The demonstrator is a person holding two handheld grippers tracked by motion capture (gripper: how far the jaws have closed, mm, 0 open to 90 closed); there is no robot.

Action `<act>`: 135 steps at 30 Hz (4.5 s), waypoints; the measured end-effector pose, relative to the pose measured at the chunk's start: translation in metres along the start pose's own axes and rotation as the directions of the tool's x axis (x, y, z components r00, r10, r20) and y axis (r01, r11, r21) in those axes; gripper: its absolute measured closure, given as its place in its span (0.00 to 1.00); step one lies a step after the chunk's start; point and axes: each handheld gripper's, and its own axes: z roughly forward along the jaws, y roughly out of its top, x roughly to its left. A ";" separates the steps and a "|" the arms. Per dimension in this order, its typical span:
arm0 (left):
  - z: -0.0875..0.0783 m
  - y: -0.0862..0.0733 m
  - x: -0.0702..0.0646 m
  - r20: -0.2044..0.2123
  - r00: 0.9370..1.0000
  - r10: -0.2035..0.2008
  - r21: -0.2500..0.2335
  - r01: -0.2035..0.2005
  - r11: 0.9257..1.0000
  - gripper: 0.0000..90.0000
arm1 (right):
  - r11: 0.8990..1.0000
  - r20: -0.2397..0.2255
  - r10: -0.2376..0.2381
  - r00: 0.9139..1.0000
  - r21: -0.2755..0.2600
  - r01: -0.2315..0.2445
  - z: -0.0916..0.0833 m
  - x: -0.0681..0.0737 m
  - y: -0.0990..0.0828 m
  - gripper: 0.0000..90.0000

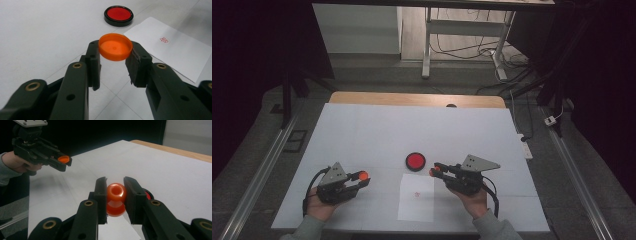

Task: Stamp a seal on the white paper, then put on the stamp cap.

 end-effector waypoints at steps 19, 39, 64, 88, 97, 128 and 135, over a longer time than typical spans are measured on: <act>0.010 0.010 -0.010 0.038 0.999 0.030 0.010 -0.031 0.999 0.72 | 1.000 -0.003 -0.009 1.000 0.000 0.009 0.002 0.002 0.000 0.80; 0.037 0.034 -0.031 0.098 0.989 0.110 0.024 -0.113 0.993 0.72 | 1.000 -0.010 -0.009 1.000 0.007 0.009 0.004 0.003 -0.001 0.80; 0.078 0.072 -0.067 0.191 0.961 0.199 0.026 -0.207 0.978 0.72 | 1.000 -0.013 -0.004 1.000 -0.005 0.004 0.002 0.003 -0.001 0.80; 0.097 0.064 -0.076 0.210 0.958 0.196 0.063 -0.213 0.975 0.72 | 1.000 -0.030 -0.018 0.999 0.005 0.018 0.007 0.009 -0.002 0.80; 0.105 0.065 -0.084 0.225 0.952 0.206 0.069 -0.226 0.972 0.72 | 1.000 -0.052 -0.023 0.998 0.019 0.024 0.011 0.013 -0.003 0.80; 0.108 0.066 -0.087 0.229 0.951 0.210 0.071 -0.231 0.970 0.72 | 0.998 -0.090 -0.037 0.995 0.046 0.042 0.020 0.022 -0.006 0.80; 0.108 0.067 -0.087 0.228 0.951 0.209 0.070 -0.230 0.971 0.72 | 0.997 -0.093 -0.041 0.995 0.056 0.046 0.022 0.023 -0.008 0.80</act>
